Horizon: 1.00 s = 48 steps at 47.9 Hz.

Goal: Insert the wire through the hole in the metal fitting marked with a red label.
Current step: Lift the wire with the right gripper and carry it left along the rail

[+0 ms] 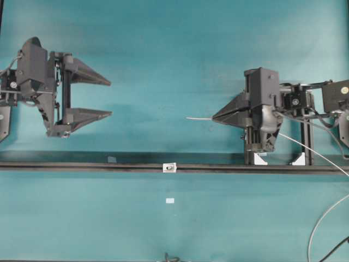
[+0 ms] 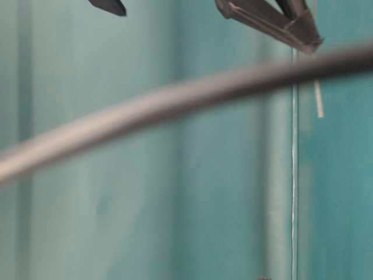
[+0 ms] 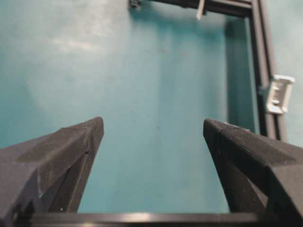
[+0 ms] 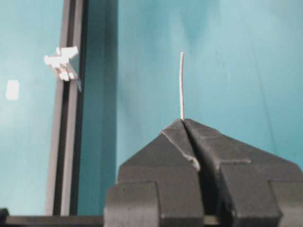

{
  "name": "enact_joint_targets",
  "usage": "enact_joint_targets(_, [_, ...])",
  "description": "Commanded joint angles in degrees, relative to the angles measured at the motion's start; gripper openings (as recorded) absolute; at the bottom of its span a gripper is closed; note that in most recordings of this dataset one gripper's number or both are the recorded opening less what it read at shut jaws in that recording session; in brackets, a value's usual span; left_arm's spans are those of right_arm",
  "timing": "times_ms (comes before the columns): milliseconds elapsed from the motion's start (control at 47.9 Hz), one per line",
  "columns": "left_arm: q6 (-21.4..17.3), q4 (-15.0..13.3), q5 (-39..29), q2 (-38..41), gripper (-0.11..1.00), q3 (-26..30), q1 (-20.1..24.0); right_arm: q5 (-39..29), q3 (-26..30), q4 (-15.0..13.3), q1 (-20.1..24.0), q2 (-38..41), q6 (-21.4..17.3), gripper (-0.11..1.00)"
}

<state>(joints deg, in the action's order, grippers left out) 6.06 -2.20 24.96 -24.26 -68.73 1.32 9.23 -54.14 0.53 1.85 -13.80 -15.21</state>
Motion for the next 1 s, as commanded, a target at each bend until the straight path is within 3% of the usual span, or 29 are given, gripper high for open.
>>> enact_joint_targets(0, [0.26, -0.18, 0.26, 0.44, 0.68, 0.35, -1.76, 1.93, -0.09, 0.62, 0.00, -1.41, -0.18, 0.01])
enact_joint_targets(375, [0.35, -0.35, 3.52, 4.31, 0.67, 1.49, -7.82, 8.35, -2.55, 5.71, 3.52, -1.93, -0.18, 0.01])
enact_joint_targets(709, [0.79, -1.23, 12.48, 10.63, 0.67, 2.20, -12.66, 13.27, -3.78, 9.76, 6.94, -0.44, 0.35, 0.01])
enact_joint_targets(855, [0.79, -1.49, 13.71, 13.80, 0.67, 3.52, -14.24, 14.41, -3.52, 11.87, 8.53, 0.26, 2.29, 0.01])
enact_joint_targets(980, [0.79, -1.58, 13.97, 15.64, 0.67, 4.66, -15.64, 14.94, -3.34, 16.17, 10.20, 0.53, 5.89, 0.01])
